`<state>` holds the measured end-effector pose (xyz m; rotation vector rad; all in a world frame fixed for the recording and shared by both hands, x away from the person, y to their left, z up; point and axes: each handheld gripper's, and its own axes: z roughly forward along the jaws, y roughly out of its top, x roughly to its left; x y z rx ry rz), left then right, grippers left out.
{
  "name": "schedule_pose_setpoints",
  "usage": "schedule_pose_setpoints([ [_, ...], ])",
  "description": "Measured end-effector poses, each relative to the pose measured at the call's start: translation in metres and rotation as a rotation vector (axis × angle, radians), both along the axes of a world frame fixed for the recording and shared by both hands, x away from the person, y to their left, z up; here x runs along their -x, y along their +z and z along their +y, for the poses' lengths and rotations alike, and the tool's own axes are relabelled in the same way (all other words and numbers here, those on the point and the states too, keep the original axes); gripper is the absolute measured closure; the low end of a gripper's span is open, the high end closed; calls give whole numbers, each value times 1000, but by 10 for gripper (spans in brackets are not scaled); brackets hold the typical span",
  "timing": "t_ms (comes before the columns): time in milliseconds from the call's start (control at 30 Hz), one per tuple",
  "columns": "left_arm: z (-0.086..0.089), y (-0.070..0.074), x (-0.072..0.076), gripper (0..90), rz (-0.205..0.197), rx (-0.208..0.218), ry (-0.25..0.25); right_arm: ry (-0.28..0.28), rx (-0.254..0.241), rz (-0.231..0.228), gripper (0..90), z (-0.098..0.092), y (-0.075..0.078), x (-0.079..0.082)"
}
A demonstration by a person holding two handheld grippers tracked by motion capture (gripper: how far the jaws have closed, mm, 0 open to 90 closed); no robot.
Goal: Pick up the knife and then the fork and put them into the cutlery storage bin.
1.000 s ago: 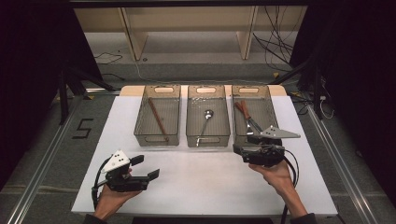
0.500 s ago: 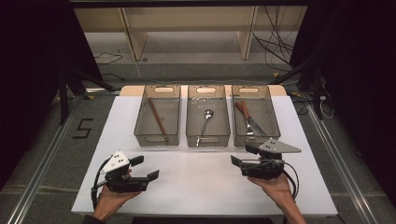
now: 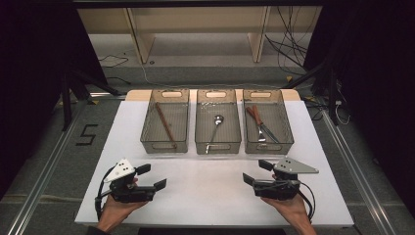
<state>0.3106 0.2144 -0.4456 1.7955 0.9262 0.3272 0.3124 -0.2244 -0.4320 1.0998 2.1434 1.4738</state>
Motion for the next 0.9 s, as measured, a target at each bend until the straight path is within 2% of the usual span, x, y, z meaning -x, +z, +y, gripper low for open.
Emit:
schedule_pose_setpoints([
  [433,-2,0,0,153,5,-2,-8,-18,-1,-1,226,-6,-5,9],
  [900,-2,-1,0,153,7,-3,-7,-17,0,0,224,-7,-7,9],
])
